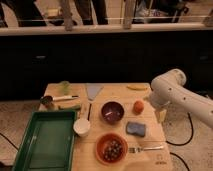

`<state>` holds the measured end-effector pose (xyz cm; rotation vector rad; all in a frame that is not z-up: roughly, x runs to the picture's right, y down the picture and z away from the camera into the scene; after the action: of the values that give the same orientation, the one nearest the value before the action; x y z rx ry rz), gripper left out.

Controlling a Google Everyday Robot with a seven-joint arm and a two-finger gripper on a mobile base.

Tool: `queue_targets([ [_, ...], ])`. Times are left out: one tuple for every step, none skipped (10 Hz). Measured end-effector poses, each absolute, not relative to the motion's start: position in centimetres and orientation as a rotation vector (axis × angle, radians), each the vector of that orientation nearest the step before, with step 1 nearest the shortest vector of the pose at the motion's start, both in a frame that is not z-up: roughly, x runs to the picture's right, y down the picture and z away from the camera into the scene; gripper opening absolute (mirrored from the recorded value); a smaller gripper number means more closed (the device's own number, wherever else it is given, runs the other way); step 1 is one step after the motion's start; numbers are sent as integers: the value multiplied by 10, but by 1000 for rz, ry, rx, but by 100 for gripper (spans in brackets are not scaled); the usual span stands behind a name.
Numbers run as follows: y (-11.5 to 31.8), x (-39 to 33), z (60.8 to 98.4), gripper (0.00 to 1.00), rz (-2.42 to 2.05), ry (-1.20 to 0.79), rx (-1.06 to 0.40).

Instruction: Place apple in paper cup

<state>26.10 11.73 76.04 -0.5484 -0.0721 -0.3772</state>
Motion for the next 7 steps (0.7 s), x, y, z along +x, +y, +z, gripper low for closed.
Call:
queue_targets([
  [117,260,763,80,-381,-77,-547],
  [116,259,766,80,-389,-83,-544],
  [115,259,770,80,-392,-89,-542],
  [115,259,772,80,-394,-93,-540],
  [114,258,777,80,-398,-103,-538],
  [114,257,780,80,-400,-110,-537],
  [113,258,783,80,-400,-114,-536],
])
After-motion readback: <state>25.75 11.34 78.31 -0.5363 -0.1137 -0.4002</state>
